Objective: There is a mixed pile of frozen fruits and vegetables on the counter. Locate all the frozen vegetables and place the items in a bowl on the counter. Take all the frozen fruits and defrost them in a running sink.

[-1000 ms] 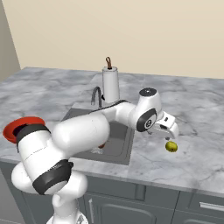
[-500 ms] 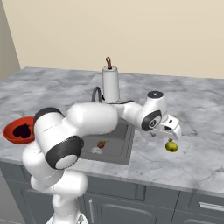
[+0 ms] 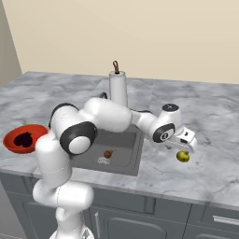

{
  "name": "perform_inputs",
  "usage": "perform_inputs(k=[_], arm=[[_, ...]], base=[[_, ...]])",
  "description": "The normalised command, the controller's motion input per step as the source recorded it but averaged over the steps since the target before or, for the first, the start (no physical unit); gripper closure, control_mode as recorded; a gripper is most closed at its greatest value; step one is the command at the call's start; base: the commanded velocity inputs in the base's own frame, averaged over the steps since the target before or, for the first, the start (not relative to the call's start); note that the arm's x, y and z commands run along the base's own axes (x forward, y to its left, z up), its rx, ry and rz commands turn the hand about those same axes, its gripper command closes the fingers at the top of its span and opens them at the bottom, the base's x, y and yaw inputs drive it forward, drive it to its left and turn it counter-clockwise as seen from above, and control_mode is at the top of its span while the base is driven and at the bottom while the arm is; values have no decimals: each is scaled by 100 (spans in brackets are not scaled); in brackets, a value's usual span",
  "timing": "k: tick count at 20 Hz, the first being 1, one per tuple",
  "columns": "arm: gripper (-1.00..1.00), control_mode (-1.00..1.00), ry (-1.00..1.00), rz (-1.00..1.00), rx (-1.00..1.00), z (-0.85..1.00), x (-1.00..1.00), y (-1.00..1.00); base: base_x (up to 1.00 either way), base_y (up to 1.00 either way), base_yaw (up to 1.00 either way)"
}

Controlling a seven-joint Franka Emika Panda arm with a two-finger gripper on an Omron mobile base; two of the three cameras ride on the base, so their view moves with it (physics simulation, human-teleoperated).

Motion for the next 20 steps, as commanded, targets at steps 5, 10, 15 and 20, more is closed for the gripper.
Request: perform_inputs(k=[5,10,15,20], arm=[[-100,-100,1,0,1,-10,36,-5],[-100,-100,2,0,1,-29,29,-18],[-100,-100,1,0,0,-26,25,-15],[-100,-100,2,-1,0,-33,1,-17]], base=[[0,0,0],[0,0,0],[0,0,0],[0,0,0]])
